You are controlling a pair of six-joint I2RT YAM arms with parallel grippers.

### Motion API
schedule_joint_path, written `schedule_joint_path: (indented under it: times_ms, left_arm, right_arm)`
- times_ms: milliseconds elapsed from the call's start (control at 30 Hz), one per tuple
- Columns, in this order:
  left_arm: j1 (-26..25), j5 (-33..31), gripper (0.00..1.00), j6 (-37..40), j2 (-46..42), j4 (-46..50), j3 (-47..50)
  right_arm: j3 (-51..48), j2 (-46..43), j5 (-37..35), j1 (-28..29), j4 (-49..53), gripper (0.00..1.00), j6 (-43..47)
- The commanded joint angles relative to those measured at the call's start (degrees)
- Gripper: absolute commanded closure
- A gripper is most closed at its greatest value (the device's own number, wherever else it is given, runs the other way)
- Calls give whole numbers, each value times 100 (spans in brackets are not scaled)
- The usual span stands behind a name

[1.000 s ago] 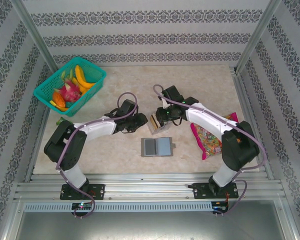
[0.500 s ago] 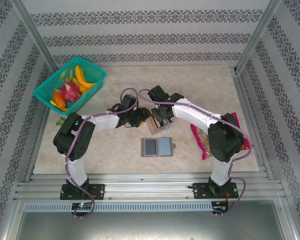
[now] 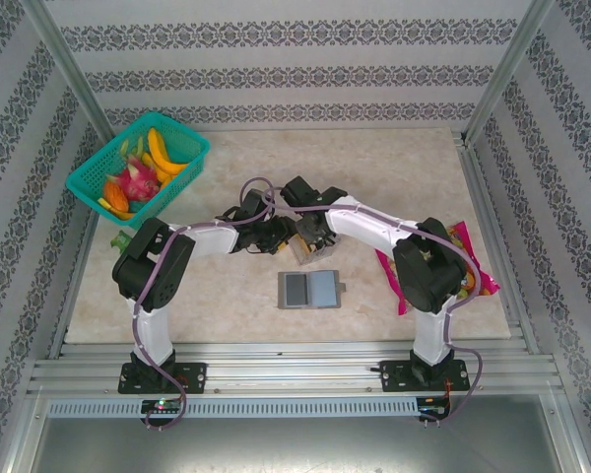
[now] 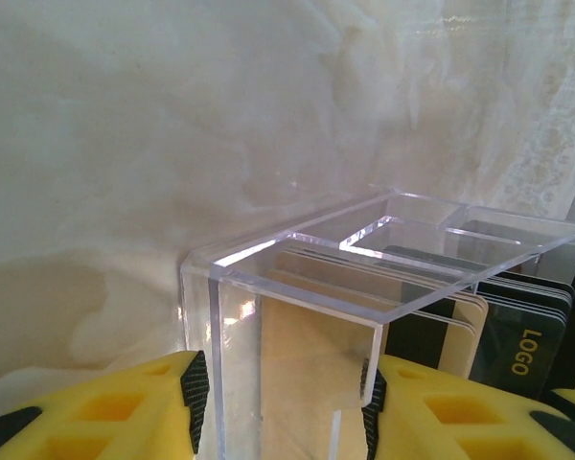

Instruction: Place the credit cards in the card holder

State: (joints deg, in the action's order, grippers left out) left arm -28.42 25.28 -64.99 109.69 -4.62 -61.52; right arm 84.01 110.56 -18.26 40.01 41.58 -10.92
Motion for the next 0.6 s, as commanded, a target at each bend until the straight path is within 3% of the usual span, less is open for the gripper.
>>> schedule_joint_path:
  times_ms: [0, 300, 567]
  left_arm:
    - [30, -59, 52, -94, 69, -99, 107]
    - [25, -91, 54, -105, 53, -109, 193]
    - [30, -72, 54, -86, 54, -100, 208]
  right_arm:
    - [149, 157, -553, 127, 131, 67, 159]
    - [106, 2, -963, 166, 80, 70, 237]
    - [42, -70, -778, 169, 83, 78, 214]
